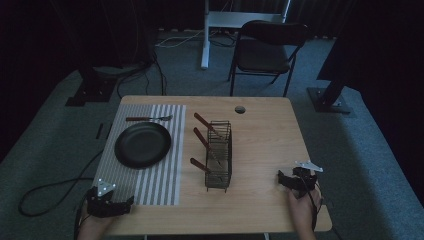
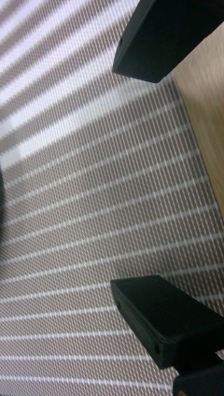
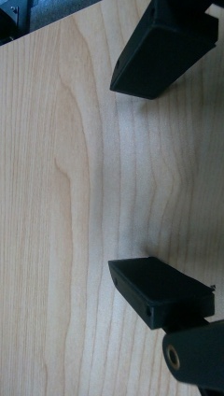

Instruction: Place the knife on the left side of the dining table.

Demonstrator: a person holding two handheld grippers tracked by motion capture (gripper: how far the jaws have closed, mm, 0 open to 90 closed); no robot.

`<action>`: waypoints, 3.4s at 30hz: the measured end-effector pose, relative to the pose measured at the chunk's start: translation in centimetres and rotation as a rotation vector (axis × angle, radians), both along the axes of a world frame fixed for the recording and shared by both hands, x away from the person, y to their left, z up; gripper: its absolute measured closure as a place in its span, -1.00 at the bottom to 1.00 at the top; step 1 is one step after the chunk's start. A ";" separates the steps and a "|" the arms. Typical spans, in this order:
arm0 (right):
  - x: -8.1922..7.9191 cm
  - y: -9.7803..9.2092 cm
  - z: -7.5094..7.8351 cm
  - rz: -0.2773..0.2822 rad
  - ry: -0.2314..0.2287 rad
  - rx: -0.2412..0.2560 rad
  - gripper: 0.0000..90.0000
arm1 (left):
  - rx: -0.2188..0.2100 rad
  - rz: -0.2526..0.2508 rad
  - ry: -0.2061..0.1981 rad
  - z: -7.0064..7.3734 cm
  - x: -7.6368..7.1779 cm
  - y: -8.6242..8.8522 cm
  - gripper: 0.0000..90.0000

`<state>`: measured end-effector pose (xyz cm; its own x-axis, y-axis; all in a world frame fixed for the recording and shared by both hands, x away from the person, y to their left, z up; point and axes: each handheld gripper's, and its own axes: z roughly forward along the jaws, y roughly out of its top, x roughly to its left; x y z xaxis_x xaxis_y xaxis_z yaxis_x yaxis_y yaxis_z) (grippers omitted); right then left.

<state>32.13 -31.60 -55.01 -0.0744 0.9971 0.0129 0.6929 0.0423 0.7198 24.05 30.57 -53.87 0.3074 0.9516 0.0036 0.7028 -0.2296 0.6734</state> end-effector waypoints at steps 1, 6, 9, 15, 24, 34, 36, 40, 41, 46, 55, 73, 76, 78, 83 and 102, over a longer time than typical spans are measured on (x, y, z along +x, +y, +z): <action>0.0 0.0 0.0 0.000 0.000 0.000 -0.74 | -0.008 -0.010 -0.003 0.3 0.0 -0.3 -0.97; 0.0 0.0 0.0 0.000 0.000 0.000 -0.74 | -0.016 -0.038 -0.017 1.1 -0.1 -1.1 -0.97; 0.0 0.0 0.0 0.000 0.000 0.000 -0.74 | -0.034 -0.057 -0.023 1.6 0.0 -1.6 -0.97; 0.0 0.0 0.0 0.000 0.000 0.000 -0.74 | -0.073 -0.109 -0.038 2.8 0.1 -3.0 -0.94; 0.0 0.0 0.0 0.000 0.000 0.000 -0.73 | -0.063 -0.170 -0.079 5.0 0.2 -5.0 -0.94; 0.0 0.0 0.0 0.000 0.000 0.000 -0.73 | -0.089 -0.247 -0.107 6.8 0.1 -7.6 -0.94; 0.0 0.0 0.0 0.000 0.000 0.000 -0.73 | -0.095 -0.252 -0.110 6.9 0.1 -7.8 -0.94; 0.0 0.0 0.0 0.000 0.000 0.000 -0.73 | -0.097 -0.278 -0.115 7.5 0.2 -9.0 -0.94; 0.0 0.0 0.0 0.000 0.000 0.000 -0.73 | -0.100 -0.282 -0.119 7.7 0.2 -9.2 -0.94; 0.0 0.0 0.0 0.000 0.000 0.000 -0.73 | -0.103 -0.308 -0.132 8.5 0.2 -10.4 -0.94; 0.0 0.0 0.0 0.000 0.000 0.000 -0.73 | -0.121 -0.349 -0.155 10.2 0.1 -12.3 -0.94; 0.0 0.0 0.0 0.000 0.000 0.000 -0.73 | -0.164 -0.412 -0.175 12.2 0.6 -15.3 -0.94; 0.0 0.0 0.0 0.000 0.000 0.000 -0.73 | -0.173 -0.411 -0.175 12.3 0.7 -15.8 -0.94; 0.0 0.0 0.0 0.001 0.000 -0.001 -0.73 | -0.172 -0.412 -0.174 12.4 0.8 -15.9 -0.94; 0.0 0.0 0.0 0.001 0.000 0.000 -0.73 | -0.184 -0.418 -0.175 12.7 1.2 -16.9 -0.94; 0.0 0.0 0.0 0.001 0.000 -0.001 -0.73 | -0.256 -0.374 -0.185 13.6 2.7 -18.9 -0.71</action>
